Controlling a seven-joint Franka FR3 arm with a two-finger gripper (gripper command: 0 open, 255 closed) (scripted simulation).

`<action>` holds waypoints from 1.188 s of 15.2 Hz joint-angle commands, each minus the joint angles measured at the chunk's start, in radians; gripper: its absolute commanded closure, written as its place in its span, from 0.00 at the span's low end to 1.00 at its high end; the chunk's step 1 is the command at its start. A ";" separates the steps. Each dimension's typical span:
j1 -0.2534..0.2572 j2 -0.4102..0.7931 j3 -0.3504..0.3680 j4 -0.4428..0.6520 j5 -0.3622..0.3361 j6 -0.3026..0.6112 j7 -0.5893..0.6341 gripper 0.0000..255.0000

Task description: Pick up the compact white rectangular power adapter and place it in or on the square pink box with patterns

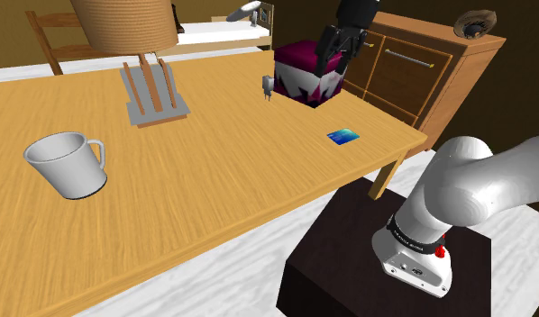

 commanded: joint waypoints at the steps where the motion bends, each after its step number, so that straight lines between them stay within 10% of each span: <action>1: 0.000 0.000 0.000 0.000 0.000 0.000 0.000 0.00; 18: -0.041 0.759 0.008 0.526 -0.085 0.063 0.080 0.00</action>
